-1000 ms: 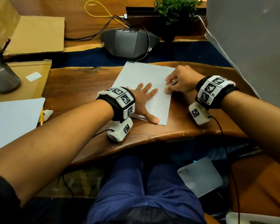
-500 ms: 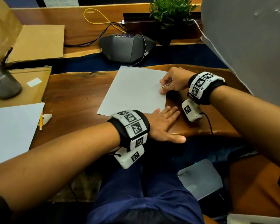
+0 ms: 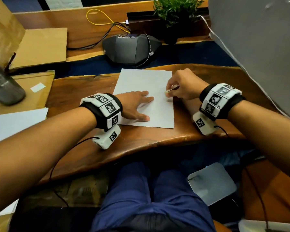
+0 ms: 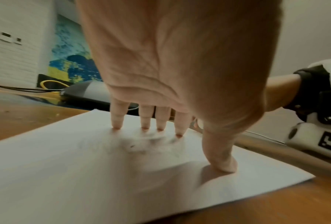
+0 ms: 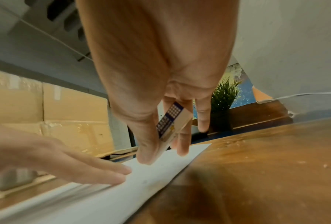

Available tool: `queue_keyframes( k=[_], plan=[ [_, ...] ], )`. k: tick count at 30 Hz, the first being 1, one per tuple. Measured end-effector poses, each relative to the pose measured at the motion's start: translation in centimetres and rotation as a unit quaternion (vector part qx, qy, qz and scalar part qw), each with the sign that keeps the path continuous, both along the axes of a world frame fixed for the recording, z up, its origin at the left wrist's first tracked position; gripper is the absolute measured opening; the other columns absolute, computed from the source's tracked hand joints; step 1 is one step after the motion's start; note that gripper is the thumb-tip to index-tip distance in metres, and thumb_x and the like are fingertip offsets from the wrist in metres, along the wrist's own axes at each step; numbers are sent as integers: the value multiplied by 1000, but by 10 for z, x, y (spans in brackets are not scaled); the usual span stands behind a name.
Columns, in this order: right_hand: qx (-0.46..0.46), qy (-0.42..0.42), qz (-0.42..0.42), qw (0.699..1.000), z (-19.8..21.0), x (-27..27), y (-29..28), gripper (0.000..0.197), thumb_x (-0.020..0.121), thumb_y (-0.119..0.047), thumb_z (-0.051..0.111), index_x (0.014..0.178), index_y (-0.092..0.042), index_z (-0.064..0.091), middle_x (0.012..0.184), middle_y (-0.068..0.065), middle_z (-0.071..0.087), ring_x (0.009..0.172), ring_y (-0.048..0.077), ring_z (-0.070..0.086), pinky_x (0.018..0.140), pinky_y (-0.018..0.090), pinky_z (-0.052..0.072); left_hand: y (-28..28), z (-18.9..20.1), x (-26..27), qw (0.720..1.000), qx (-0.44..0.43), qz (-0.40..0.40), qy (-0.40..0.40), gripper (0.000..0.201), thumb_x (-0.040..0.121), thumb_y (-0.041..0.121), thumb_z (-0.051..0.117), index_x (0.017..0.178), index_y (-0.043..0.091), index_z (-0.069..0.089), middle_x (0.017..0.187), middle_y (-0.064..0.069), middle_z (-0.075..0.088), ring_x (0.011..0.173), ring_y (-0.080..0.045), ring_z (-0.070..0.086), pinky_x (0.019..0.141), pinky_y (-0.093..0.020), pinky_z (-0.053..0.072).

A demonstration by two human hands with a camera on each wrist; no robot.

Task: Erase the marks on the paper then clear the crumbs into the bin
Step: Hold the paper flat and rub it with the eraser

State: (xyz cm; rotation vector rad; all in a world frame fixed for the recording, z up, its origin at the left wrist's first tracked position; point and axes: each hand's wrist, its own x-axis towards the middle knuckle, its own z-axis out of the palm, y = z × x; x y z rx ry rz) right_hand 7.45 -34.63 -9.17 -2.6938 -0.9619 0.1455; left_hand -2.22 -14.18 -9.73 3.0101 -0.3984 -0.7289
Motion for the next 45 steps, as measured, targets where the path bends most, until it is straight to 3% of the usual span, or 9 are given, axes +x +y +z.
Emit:
queue_keyframes(
  k=[6, 10, 16, 23, 30, 33, 36, 40, 45],
  plan=[
    [-22, 32, 89, 995, 4, -27, -5, 25, 88, -25, 76, 111, -16, 77, 114, 2, 72, 97, 14, 65, 84, 26, 54, -17, 3, 0, 999, -26, 18, -34, 96, 76, 62, 72, 152, 26, 25, 158, -4, 23, 141, -26, 30, 113, -38, 26],
    [-33, 12, 99, 994, 5, -26, 9, 26, 90, -21, 72, 115, -16, 76, 115, 2, 71, 93, 10, 57, 78, 22, 46, -15, 3, 4, 999, -6, 38, 6, 106, 76, 64, 70, 156, 33, 8, 165, -2, 2, 150, -25, 10, 118, -44, 16],
    [-25, 11, 91, 995, 1, -35, 10, 24, 83, -10, 76, 107, -14, 79, 107, 4, 75, 91, 18, 68, 80, 32, 60, -12, 1, 10, 997, 53, 33, 52, 117, 71, 73, 65, 152, 42, -12, 163, 4, -20, 151, -25, -9, 120, -56, 10],
    [-72, 57, 131, 987, 12, -38, 13, 21, 85, -21, 78, 106, -18, 79, 100, -5, 74, 86, 9, 63, 78, 23, 53, -15, 5, 10, 996, 55, 30, 58, 116, 73, 71, 66, 153, 39, -12, 163, 2, -21, 151, -26, -10, 120, -54, 9],
    [-33, 49, 101, 993, 0, -47, 7, 21, 83, -17, 78, 104, -16, 79, 103, 2, 75, 93, 15, 67, 84, 32, 59, -15, 5, 9, 996, 56, 32, 59, 116, 73, 71, 66, 153, 39, -13, 163, 2, -21, 151, -26, -9, 120, -54, 9],
    [-67, 94, 130, 985, 7, -49, 4, 20, 83, -19, 79, 103, -19, 79, 99, -3, 75, 85, 8, 65, 80, 26, 57, -14, 4, 9, 996, 59, 30, 63, 118, 72, 72, 65, 152, 39, -15, 162, 2, -22, 151, -26, -10, 120, -55, 8],
    [-52, 42, 113, 991, 11, -34, 19, 21, 84, -17, 78, 104, -17, 79, 100, -1, 76, 81, 7, 62, 74, 20, 49, -17, 6, 8, 996, 65, 32, 58, 115, 73, 72, 65, 153, 39, -11, 163, 2, -19, 151, -27, -8, 120, -55, 11],
    [-19, 20, 81, 996, 3, -38, 22, 20, 82, -15, 79, 102, -16, 79, 100, 2, 76, 89, 16, 69, 79, 26, 56, -16, 6, 7, 996, 63, 39, 54, 115, 71, 73, 65, 153, 41, -9, 163, 2, -17, 151, -28, -6, 119, -56, 12],
    [-54, 70, 101, 991, 7, -52, -8, 19, 83, -17, 81, 101, -16, 80, 97, -3, 75, 86, 11, 68, 80, 28, 59, -18, 3, 9, 995, 67, 49, 50, 119, 68, 78, 63, 153, 41, -12, 164, 2, -15, 151, -29, -2, 119, -56, 14]
  ],
)
